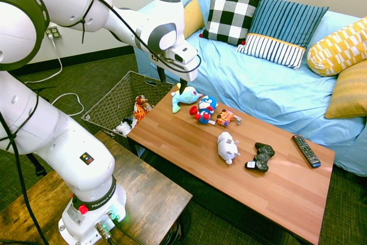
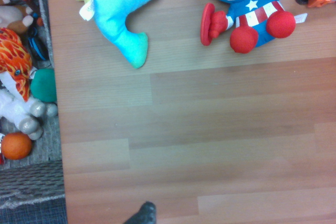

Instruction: Put the toy car in the basket

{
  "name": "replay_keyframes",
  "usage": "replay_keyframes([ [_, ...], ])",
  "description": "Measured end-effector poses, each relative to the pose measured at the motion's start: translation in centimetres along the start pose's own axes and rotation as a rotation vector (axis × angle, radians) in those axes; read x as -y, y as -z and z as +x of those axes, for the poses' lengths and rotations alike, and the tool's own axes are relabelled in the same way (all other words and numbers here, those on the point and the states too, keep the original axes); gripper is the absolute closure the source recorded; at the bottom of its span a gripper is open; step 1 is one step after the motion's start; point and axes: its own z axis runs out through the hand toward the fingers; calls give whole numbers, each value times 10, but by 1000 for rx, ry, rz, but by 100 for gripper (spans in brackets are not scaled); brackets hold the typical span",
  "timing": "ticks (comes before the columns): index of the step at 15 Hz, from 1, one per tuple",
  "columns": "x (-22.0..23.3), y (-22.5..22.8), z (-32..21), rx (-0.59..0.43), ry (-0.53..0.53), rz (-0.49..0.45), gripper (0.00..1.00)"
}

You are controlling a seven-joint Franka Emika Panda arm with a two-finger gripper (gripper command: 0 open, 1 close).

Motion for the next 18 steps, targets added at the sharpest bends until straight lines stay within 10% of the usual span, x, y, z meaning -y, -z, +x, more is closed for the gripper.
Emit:
replay_keyframes([
  [7,-57,-42,130,36,-24,41,0],
  [18,22,-226,254,50,10,33,0],
])
